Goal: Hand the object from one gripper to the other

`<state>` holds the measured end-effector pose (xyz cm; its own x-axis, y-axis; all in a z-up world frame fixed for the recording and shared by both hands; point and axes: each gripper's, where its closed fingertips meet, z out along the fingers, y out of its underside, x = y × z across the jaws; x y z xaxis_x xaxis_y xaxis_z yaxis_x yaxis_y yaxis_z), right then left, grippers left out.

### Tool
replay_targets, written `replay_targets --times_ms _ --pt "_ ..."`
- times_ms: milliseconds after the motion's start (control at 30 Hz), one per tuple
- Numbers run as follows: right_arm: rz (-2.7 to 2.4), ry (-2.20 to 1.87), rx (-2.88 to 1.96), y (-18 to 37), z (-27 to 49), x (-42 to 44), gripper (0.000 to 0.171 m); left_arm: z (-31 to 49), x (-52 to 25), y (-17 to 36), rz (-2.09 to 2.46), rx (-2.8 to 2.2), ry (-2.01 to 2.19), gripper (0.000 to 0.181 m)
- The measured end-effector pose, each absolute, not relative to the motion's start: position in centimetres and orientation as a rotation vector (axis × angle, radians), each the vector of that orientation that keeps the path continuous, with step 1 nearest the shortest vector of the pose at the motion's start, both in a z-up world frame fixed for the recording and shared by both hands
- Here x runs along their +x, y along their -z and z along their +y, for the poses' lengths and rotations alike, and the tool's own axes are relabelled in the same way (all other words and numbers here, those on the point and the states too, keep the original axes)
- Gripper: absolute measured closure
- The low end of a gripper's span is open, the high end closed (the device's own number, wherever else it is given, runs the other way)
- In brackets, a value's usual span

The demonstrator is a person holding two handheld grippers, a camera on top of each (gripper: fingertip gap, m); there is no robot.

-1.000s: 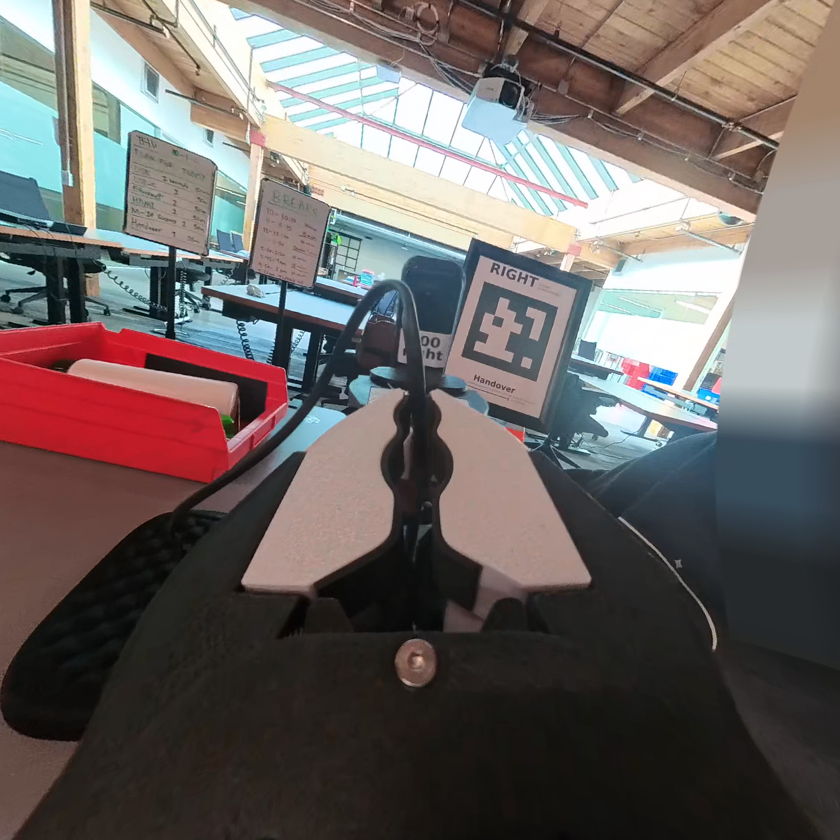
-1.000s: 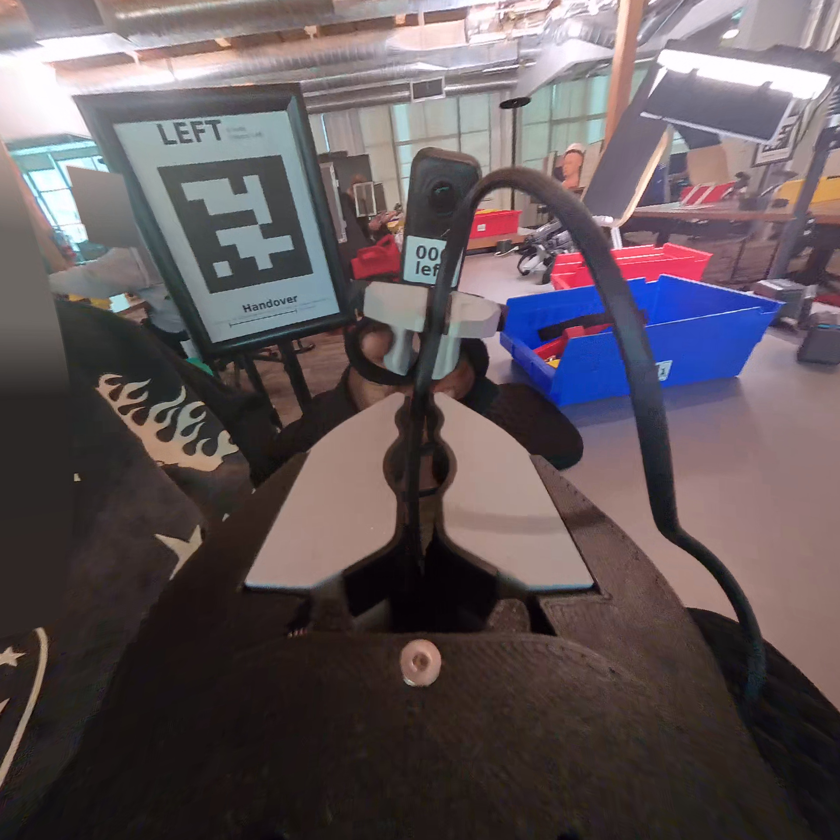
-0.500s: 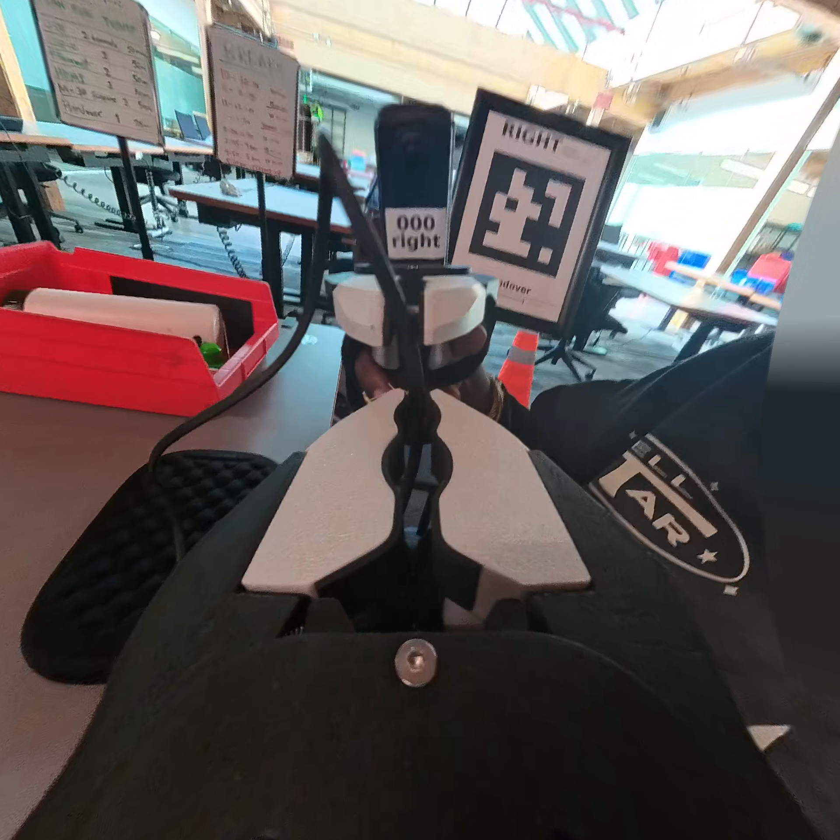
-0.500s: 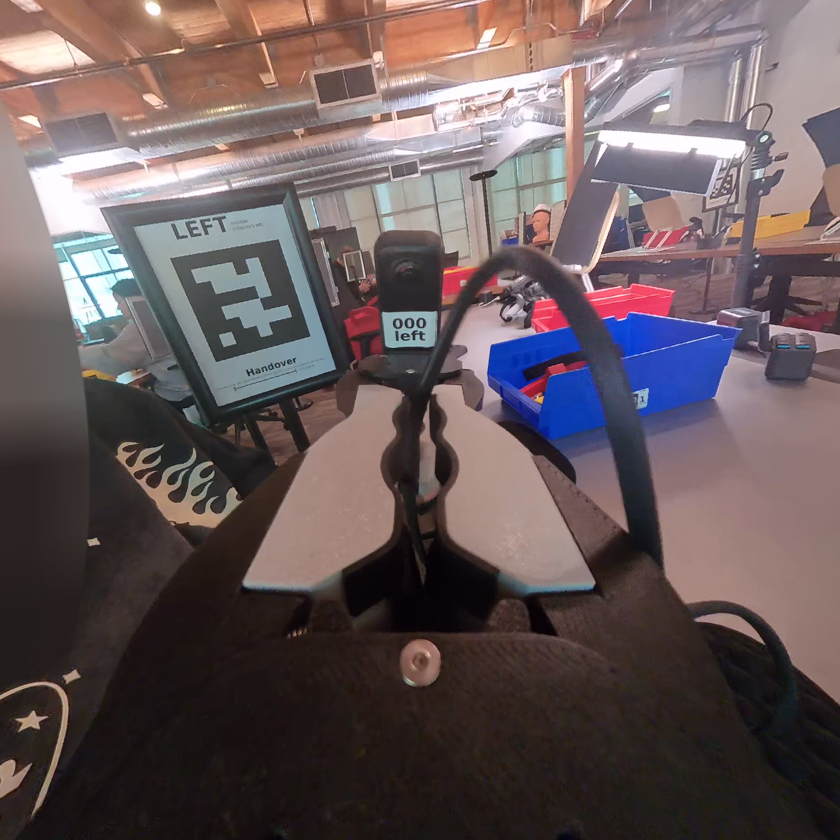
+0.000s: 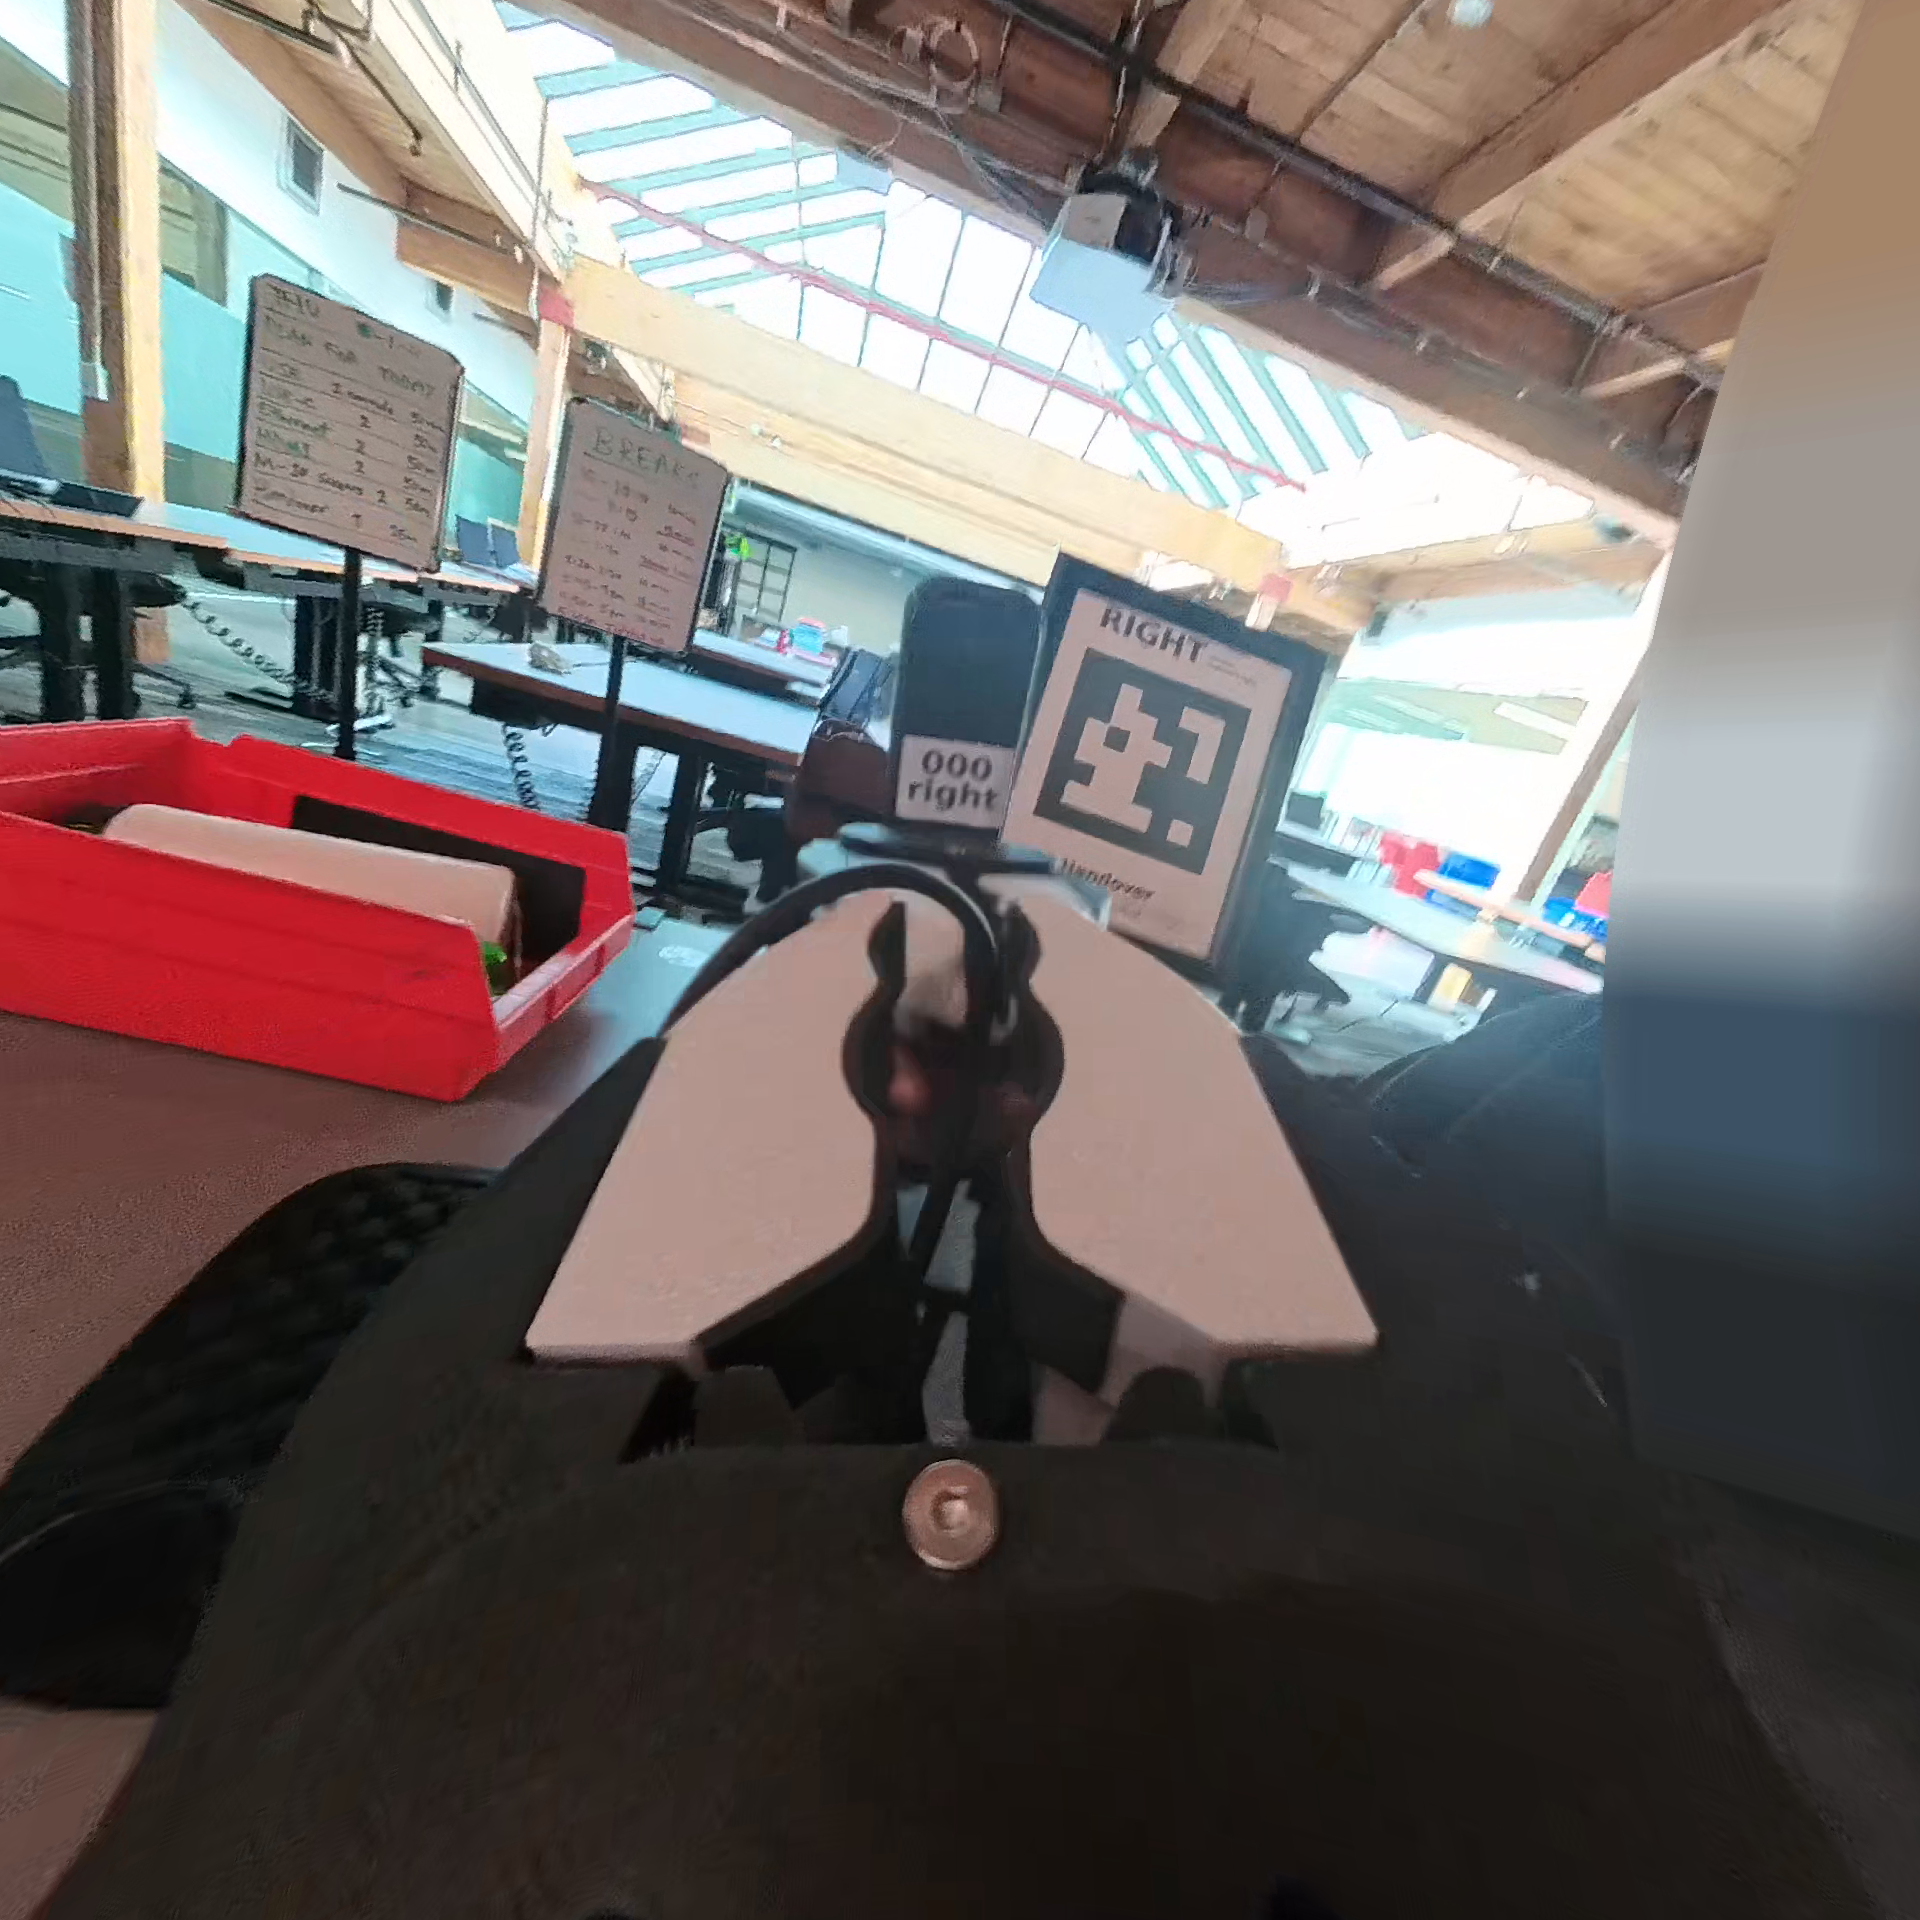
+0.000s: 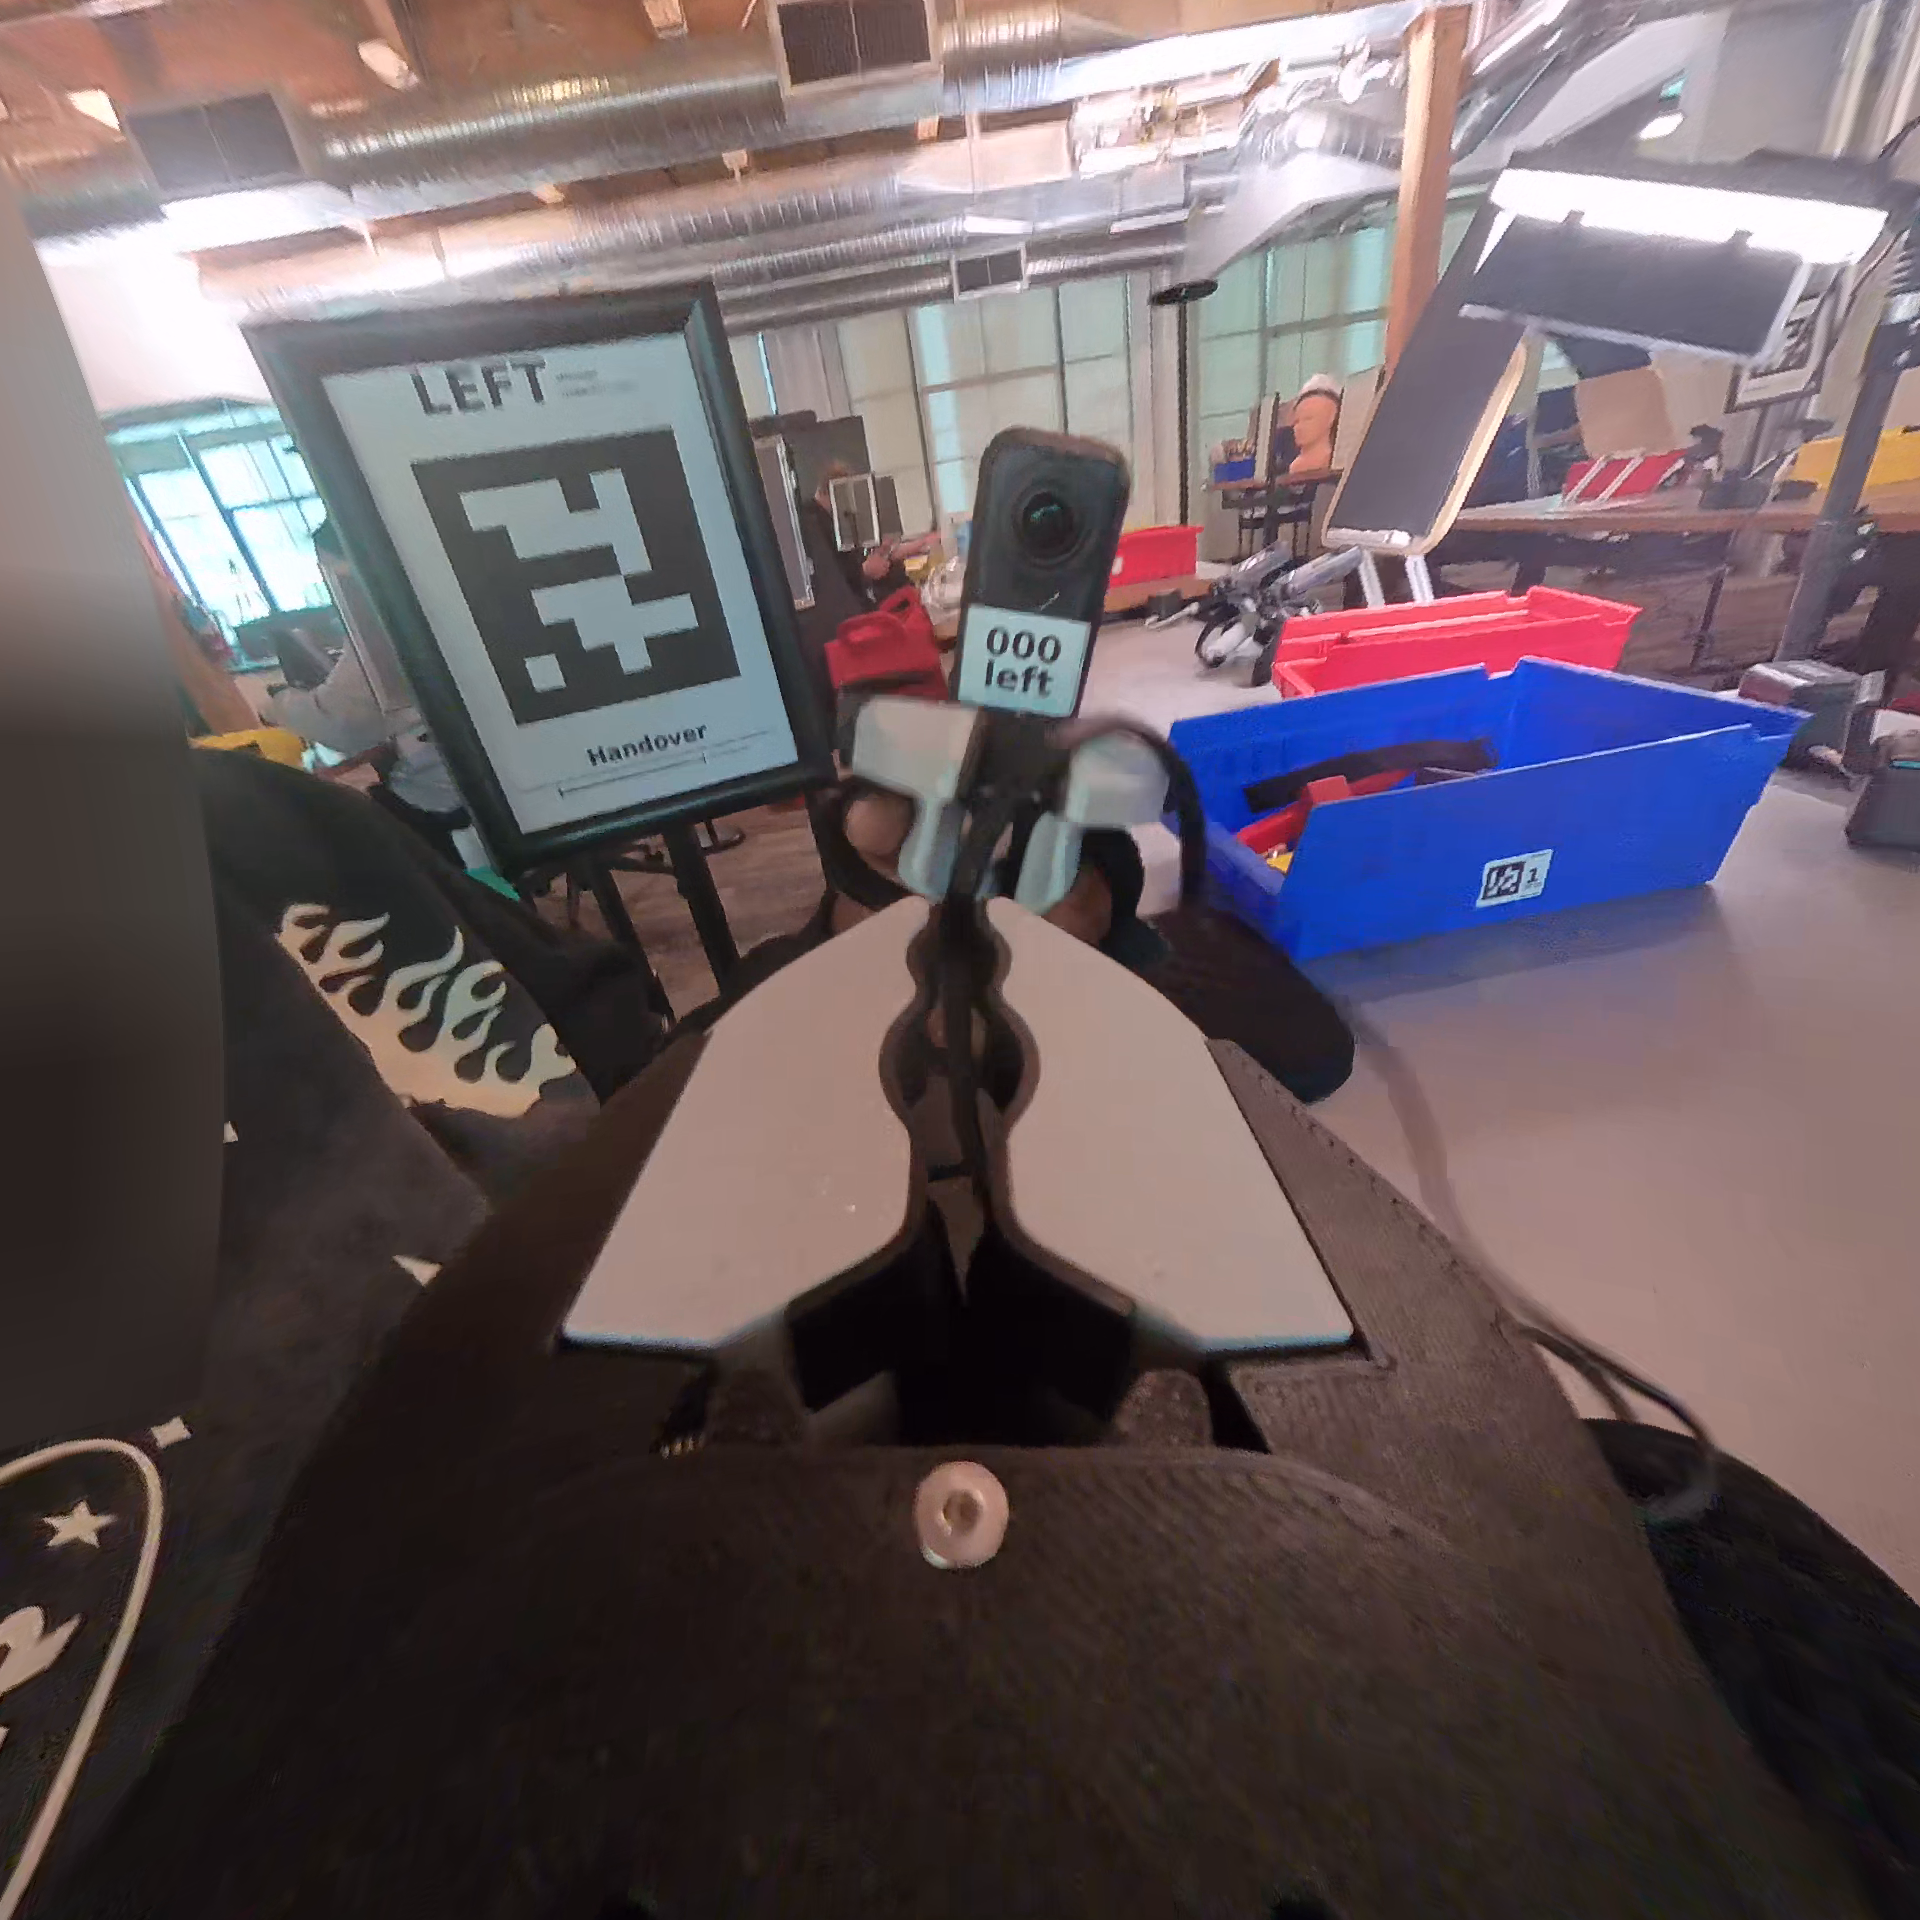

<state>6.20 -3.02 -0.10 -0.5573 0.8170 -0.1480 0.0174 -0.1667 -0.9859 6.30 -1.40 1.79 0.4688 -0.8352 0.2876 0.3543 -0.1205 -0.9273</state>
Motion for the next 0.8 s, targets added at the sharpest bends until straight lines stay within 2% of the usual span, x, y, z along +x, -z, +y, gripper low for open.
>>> replay_targets --times_ms 33,167,200,267,333,500,633,733,800 --pt "-1.487 -1.794 -0.969 -0.4 -2.7 6.4 0.166 -1.4 6.5 -1.3 0.506 -1.361 1.054 0.158" --pt "-1.399 -1.815 -0.959 -1.5 -1.8 6.7 0.166 -0.8 7.9 1.7 0.634 -1.533 0.920 0.152" --pt "-1.383 -1.825 -0.958 -1.6 -1.8 6.7 0.166 -0.6 8.3 2.1 0.652 -1.547 0.890 0.154" --pt "-1.377 -1.831 -0.954 -1.7 -2.0 6.7 0.167 -0.7 9.1 2.3 0.685 -1.536 0.879 0.174" --pt "-1.366 -1.822 -0.954 -1.7 -1.9 6.6 0.166 -0.8 9.2 2.0 0.682 -1.523 0.886 0.177" --pt "-1.435 -1.761 -0.969 -0.8 -1.5 6.6 0.143 -1.0 7.3 -0.5 0.542 -1.406 0.965 0.177" --pt "-1.606 -1.676 -0.972 1.6 -2.9 5.9 0.140 -1.1 6.3 -1.8 0.470 -1.337 1.035 0.177" --pt "-1.614 -1.639 -0.946 1.9 -3.3 5.5 0.165 -1.2 6.3 -1.9 0.465 -1.329 1.050 0.176" --pt "-1.601 -1.670 -0.938 1.5 -3.3 5.7 0.166 -1.2 6.4 -1.8 0.472 -1.329 1.037 0.168"
